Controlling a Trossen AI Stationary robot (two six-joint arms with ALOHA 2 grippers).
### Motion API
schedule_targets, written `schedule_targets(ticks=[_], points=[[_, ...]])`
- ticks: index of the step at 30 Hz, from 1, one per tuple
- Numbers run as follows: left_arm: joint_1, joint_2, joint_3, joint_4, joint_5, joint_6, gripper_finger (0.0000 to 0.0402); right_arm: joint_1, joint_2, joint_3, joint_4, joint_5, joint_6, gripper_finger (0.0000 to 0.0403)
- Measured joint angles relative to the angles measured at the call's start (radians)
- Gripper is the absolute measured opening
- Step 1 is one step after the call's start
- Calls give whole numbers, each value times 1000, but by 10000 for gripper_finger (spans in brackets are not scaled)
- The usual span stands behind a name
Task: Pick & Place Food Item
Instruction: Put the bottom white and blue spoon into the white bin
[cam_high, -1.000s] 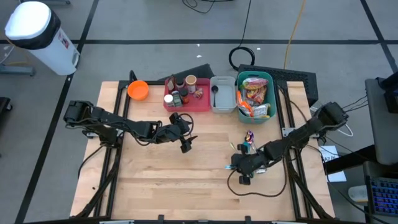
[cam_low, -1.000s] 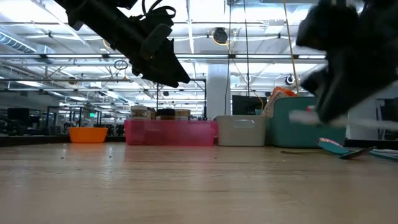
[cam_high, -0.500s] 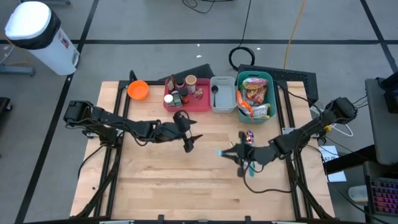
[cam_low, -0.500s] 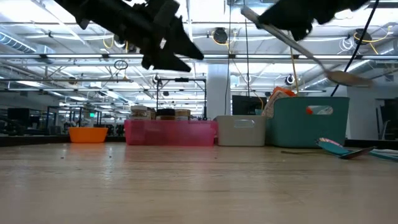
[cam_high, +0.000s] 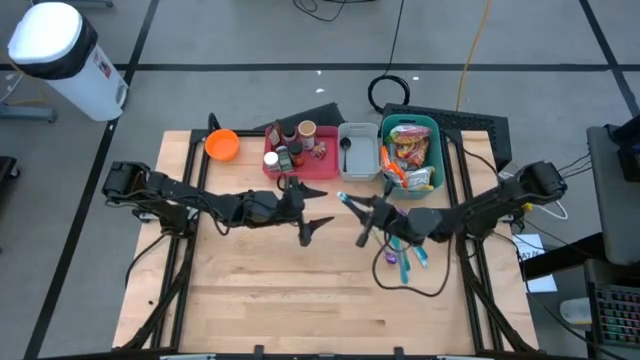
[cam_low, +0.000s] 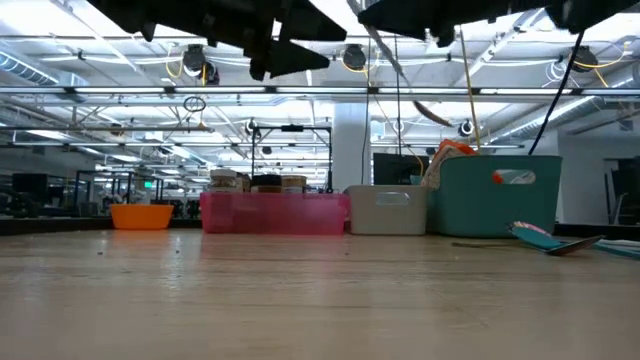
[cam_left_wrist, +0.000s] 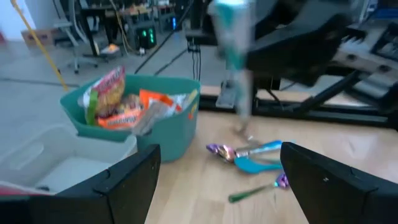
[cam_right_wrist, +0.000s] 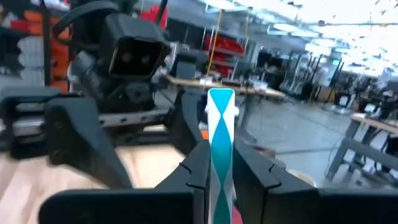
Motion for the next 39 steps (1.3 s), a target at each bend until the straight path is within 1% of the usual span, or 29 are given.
schedule_targets(ticks=[2,6,10,17,21,24,29,34,39], points=[[0,0,0,23,0,10,340,-25,25,0,73,-26,-27,29],[0,0,0,59,0,13,340,-70,80,0,201,-148,-29,29],[0,34,0,137,0,35,340,-98,121,0,275,-205,-27,29],[18,149,0,320,2,42,340,-102,125,0,289,-211,-26,29],[31,207,0,397,2,48,340,-102,124,0,317,-211,-34,29],[40,237,18,399,10,40,340,-102,125,0,317,-211,-37,30],[45,307,81,387,83,19,340,-104,124,0,394,-210,-96,30],[42,380,142,385,86,32,340,-104,124,0,448,-209,-151,30],[43,413,162,377,85,31,340,-100,124,0,461,-205,-193,30]])
